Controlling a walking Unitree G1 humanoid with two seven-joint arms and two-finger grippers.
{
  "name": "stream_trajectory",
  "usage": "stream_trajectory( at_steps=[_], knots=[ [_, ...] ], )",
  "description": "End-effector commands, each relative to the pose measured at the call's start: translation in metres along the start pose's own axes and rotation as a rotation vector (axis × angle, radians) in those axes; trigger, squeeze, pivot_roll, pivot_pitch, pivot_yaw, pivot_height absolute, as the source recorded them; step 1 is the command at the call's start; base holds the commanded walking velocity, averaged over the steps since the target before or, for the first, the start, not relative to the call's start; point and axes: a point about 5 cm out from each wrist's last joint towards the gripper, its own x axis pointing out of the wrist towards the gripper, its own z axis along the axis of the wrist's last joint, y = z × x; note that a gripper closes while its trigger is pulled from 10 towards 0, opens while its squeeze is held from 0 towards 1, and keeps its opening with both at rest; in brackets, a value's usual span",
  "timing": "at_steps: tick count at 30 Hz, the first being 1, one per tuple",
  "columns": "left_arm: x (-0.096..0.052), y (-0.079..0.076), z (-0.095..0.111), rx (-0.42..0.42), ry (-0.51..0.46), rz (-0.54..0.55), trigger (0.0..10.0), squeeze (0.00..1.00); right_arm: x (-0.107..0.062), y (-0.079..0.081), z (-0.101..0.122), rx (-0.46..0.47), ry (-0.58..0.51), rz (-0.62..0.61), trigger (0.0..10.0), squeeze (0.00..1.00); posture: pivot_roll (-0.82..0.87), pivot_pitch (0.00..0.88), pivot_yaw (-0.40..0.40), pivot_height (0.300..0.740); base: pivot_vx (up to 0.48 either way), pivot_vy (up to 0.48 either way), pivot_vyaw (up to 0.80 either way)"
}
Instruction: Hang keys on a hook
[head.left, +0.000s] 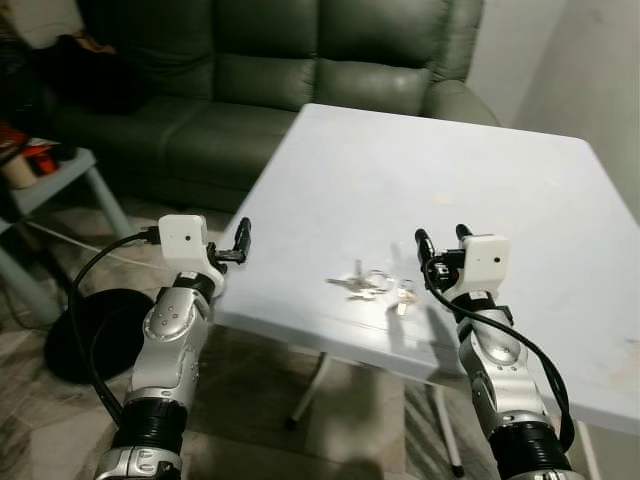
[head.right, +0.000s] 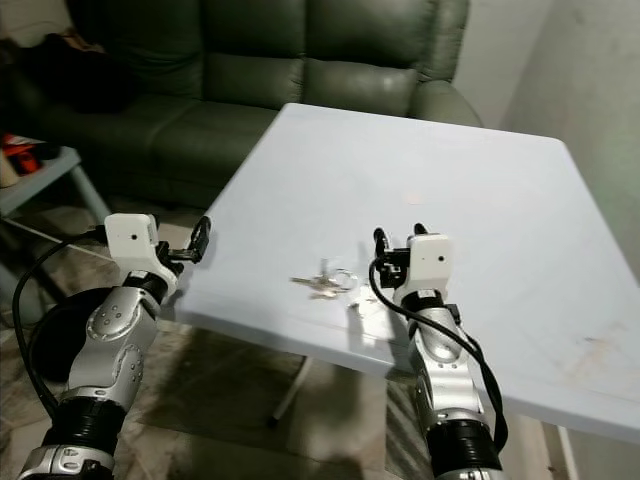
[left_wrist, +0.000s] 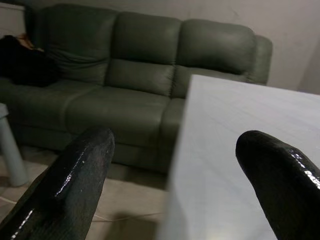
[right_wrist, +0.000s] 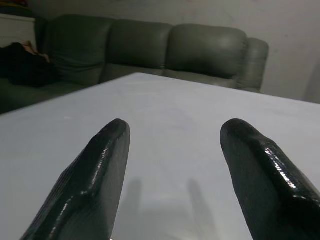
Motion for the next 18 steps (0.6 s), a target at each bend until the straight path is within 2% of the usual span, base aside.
stream_trajectory(
  at_steps=[1, 10, 12, 18],
  knots=[
    [0.0004, 0.0003, 0.0005, 0.006, 0.002, 0.001, 10.0, 0.00, 0.0012, -0.0001, 0.0016, -0.003, -0.007, 0.005, 10.0, 0.00, 0.02, 0.000, -0.022, 0.740, 0.000, 0.480, 0.00],
    [-0.0001, 0.0004, 0.0006, 0.003, 0.001, 0.010, 10.0, 0.00, 0.0008, -0.0002, 0.0015, -0.005, -0.006, 0.008, 10.0, 0.00, 0.03, 0.000, -0.026, 0.740, 0.000, 0.480, 0.00],
    [-0.0003, 0.0009, 0.0005, -0.007, -0.002, 0.016, 10.0, 0.00, 0.0007, -0.0001, 0.0014, -0.005, -0.007, 0.009, 10.0, 0.00, 0.03, 0.000, -0.027, 0.740, 0.000, 0.244, 0.00],
    [-0.0002, 0.0012, 0.0011, 0.013, -0.002, 0.023, 10.0, 0.00, 0.0009, -0.0002, 0.0014, -0.006, -0.005, 0.012, 10.0, 0.00, 0.03, 0.000, -0.028, 0.740, 0.000, 0.000, 0.00]
  ],
)
